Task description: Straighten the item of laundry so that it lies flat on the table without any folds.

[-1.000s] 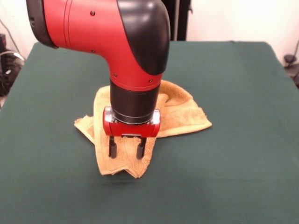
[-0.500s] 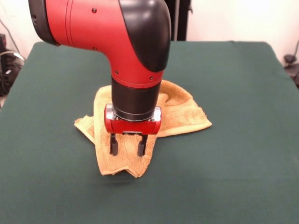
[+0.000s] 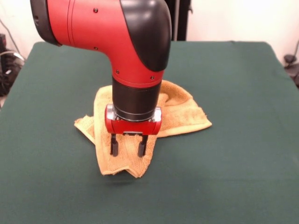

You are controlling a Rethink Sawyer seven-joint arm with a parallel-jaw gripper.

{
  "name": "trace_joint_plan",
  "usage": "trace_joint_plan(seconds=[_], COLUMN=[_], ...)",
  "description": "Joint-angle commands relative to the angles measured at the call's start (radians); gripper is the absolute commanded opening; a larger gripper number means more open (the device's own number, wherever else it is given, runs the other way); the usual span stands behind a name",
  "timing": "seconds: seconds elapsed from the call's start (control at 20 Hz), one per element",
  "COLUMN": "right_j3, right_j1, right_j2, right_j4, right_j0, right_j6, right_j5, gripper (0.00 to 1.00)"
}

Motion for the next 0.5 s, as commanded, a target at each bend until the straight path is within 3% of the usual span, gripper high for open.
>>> trace_joint_plan(seconds=[0.05,0.5], right_j3=[0.146,0.148], right_j1=[0.051,0.049], right_j2=[0.113,0.111], right_j4=[0.023,0.02], right_j0=[0.022,0.023], right_j6=[0.111,0.108], right_j5=[-0.03,-0.031], gripper=[1.0,1.0])
